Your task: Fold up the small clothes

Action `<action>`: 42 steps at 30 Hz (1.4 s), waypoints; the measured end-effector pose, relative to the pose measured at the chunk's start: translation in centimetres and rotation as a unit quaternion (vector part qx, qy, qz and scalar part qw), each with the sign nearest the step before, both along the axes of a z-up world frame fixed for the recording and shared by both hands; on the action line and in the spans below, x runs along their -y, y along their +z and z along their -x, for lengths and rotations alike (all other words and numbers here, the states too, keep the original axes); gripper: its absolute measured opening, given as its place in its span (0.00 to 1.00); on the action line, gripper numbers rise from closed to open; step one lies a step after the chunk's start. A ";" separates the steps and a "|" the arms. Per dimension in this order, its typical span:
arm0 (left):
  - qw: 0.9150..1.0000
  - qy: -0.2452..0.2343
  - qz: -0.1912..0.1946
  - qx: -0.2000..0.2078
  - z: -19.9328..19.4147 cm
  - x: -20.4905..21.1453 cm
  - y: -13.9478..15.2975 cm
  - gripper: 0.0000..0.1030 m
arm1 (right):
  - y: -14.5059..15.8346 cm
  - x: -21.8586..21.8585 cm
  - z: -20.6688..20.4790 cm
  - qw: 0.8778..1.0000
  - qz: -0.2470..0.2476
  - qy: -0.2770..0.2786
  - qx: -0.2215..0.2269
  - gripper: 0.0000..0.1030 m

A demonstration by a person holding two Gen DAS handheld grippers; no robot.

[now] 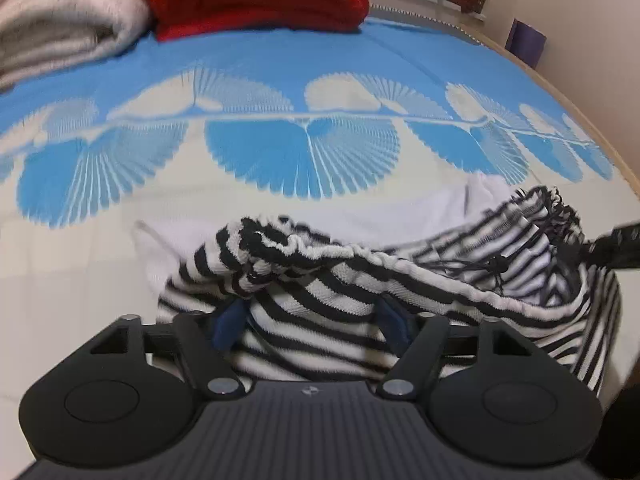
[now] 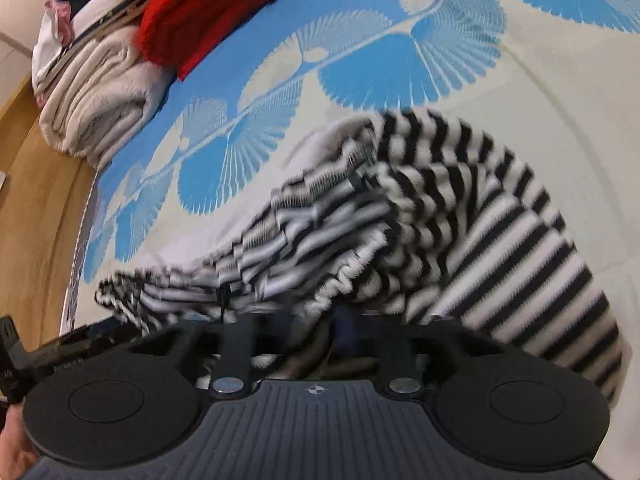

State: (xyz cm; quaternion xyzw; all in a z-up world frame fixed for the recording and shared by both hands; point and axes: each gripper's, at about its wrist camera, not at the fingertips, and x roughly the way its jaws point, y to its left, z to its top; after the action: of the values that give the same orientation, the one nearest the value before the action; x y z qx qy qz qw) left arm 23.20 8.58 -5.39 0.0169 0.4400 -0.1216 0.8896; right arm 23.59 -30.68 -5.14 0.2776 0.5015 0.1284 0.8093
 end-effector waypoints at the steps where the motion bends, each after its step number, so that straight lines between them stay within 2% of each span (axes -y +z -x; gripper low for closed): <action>1: 1.000 0.004 -0.006 0.003 -0.5 0.1 -0.1 0.37 | 0.3 0.0 -0.4 1.000 0.001 -0.008 0.011 0.09; 2: 1.000 0.010 -0.008 0.001 -1.0 0.0 -0.2 0.17 | 0.8 0.0 -0.7 1.000 0.003 -0.017 0.025 0.08; 3: 1.000 0.023 -0.003 0.001 -1.7 -0.4 -0.2 0.02 | 1.5 0.1 -1.1 0.998 0.002 -0.028 0.047 0.08; 6: 0.995 0.081 0.014 0.060 -2.6 -2.2 1.6 0.02 | 3.3 0.1 -2.3 0.993 -0.007 -0.049 0.107 0.07; 8: 0.988 0.116 0.025 0.102 -3.0 -3.5 2.8 0.02 | 3.9 0.0 -3.4 0.989 -0.017 -0.062 0.132 0.07; 10: 0.980 0.153 0.027 0.123 -3.3 -4.6 3.4 0.02 | 4.6 -0.5 -4.6 0.984 -0.025 -0.067 0.163 0.07; 12: 0.976 0.184 0.023 0.117 -3.9 -5.3 3.2 0.03 | 5.2 -1.8 -5.6 0.977 -0.027 -0.057 0.202 0.07; 14: 0.977 0.196 0.021 0.082 -4.9 -5.6 2.3 0.03 | 5.2 -3.6 -6.9 0.974 -0.011 -0.040 0.224 0.07; 15: 0.980 0.189 0.031 0.050 -5.5 -5.7 1.6 0.03 | 4.9 -4.4 -7.7 0.974 0.006 -0.034 0.225 0.07; 16: 0.983 0.175 0.051 0.006 -6.2 -5.7 0.7 0.11 | 4.3 -5.3 -8.5 0.976 0.030 -0.027 0.215 0.12; 17: 0.984 0.162 0.072 -0.026 -6.6 -5.9 0.0 0.13 | 3.5 -6.0 -9.3 0.979 0.051 -0.019 0.197 0.17; 18: 0.983 0.158 0.083 -0.037 -6.7 -6.1 -0.1 0.16 | 2.3 -6.6 -10.2 0.983 0.075 -0.012 0.168 0.20; 20: 0.983 0.159 0.092 -0.021 -6.5 -7.0 0.7 0.26 | 0.3 -7.0 -11.3 0.987 0.118 -0.004 0.114 0.21; 21: 0.981 0.164 0.100 -0.011 -6.3 -7.6 1.2 0.37 | -0.1 -6.7 -11.4 0.987 0.130 -0.004 0.099 0.21; 22: 0.979 0.172 0.113 -0.003 -6.1 -8.3 1.6 0.42 | 0.2 -6.1 -11.3 0.987 0.125 -0.008 0.100 0.21; 24: 0.970 0.196 0.142 0.004 -5.9 -10.1 1.9 0.43 | 2.2 -4.5 -10.7 0.986 0.099 -0.017 0.134 0.23; 25: 0.968 0.205 0.148 -0.001 -6.0 -10.7 1.7 0.42 | 3.2 -3.6 -10.2 0.984 0.091 -0.017 0.153 0.28; 28: 0.967 0.208 0.144 -0.029 -6.7 -11.6 0.6 0.43 | 5.2 -1.0 -8.7 0.972 0.106 -0.023 0.206 0.60; 30: 0.972 0.187 0.139 -0.036 -6.8 -11.0 0.2 0.48 | 5.1 0.4 -8.5 0.969 0.134 -0.023 0.206 0.61; 33: 0.978 0.163 0.121 -0.037 -6.9 -9.9 -0.4 0.58 | 3.4 2.3 -8.9 0.974 0.148 -0.016 0.171 0.61; 38: 0.981 0.156 0.104 -0.045 -8.2 -8.8 -2.4 0.58 | 0.2 1.5 -9.4 0.971 0.208 0.021 0.120 0.59; 39: 0.982 0.151 0.102 -0.047 -8.4 -8.6 -2.8 0.57 | -0.1 0.8 -9.4 0.968 0.217 0.030 0.121 0.57; 40: 0.983 0.145 0.097 -0.047 -8.5 -8.4 -3.0 0.46 | -0.3 0.2 -9.5 0.966 0.225 0.040 0.124 0.45; 41: 0.985 0.137 0.091 -0.045 -8.6 -8.2 -3.2 0.35 | -0.4 -0.5 -9.5 0.963 0.233 0.048 0.129 0.26; 42: 0.987 0.127 0.084 -0.042 -8.7 -8.0 -3.2 0.04 | -0.4 -1.2 -9.7 0.959 0.242 0.053 0.135 0.19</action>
State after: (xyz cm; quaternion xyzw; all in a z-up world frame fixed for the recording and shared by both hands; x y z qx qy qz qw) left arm 31.86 16.57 -8.60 -0.1188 0.4634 -0.0442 0.8770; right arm 33.33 -29.45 -5.49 0.0261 0.4173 0.0821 0.9047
